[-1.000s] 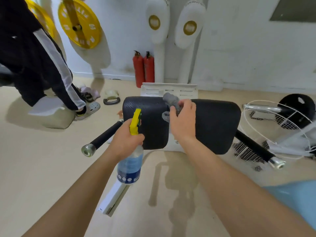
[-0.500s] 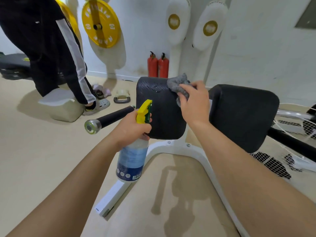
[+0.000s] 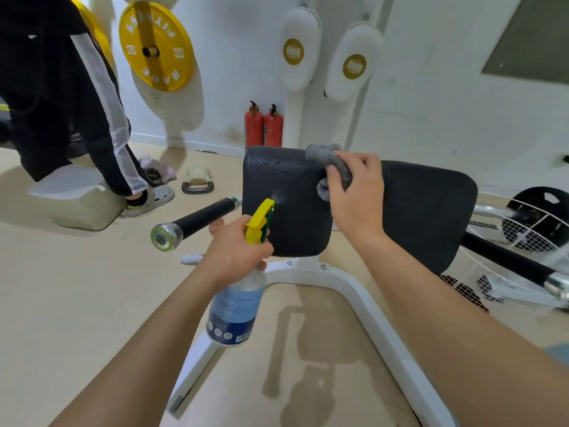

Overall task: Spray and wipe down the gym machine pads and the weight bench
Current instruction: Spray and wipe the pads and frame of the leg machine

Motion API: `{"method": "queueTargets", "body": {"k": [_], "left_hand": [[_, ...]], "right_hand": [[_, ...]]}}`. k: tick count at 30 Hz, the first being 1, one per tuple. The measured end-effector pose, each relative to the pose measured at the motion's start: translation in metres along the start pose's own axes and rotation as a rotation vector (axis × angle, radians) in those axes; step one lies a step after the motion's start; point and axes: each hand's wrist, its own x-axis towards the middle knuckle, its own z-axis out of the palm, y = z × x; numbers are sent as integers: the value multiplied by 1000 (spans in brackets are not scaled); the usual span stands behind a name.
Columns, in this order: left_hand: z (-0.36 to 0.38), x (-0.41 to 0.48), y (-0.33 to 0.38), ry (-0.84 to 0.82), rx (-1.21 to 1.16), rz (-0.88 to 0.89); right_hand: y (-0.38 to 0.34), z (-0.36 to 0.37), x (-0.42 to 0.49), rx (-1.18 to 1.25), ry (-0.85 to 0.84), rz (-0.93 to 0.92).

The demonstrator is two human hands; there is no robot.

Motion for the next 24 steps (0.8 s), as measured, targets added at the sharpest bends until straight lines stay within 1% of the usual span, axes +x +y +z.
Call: {"method": "queueTargets", "body": {"k": [3,5,7,9,11,13,15,16,17,18,19,20,21,22,23,24], "left_hand": [[-7,-3,-6,-5,-36,23],[-12,-6,-11,-12,-54,12],[-17,-8,-17,-2,-82,-11],[-24,-11,-23,12,-105,-31],[-30,-13,-28,10,-139,-54],[-35,-16,-33,4,-148,-74],[-39,-16,-36,20,-133,-74],[-41,-16,-37,29,-125,-64],[-42,-16,-38,36,-120,-54],[-41,-15,-38,40,-124,-43],[-40,-15,-38,43,-132,-35],[-38,-15,-39,43,-135,-34],[-37,-15,-39,42,-130,-43],[-35,-16,-39,40,-128,-54],[-34,-17,-40,40,-135,-63],[-33,-18,-40,41,-143,-69]], "right_hand": [[-8,24,7,-88,-93,-121],[-6,43,7,-219,-193,-231],[4,60,-5,-363,-217,-372],[19,71,-30,-454,-218,-502],[37,77,-60,-517,-282,-661],[55,74,-83,-576,-384,-835],[64,63,-73,-655,-505,-1031],[63,60,-56,-688,-530,-1119],[58,58,-35,-709,-499,-1168],[50,58,-12,-705,-422,-1136],[38,59,10,-673,-329,-1019],[24,62,27,-634,-266,-844],[10,67,37,-597,-249,-662],[-1,74,41,-562,-259,-535],[-11,81,39,-522,-276,-477],[-17,86,32,-484,-278,-467]]}}
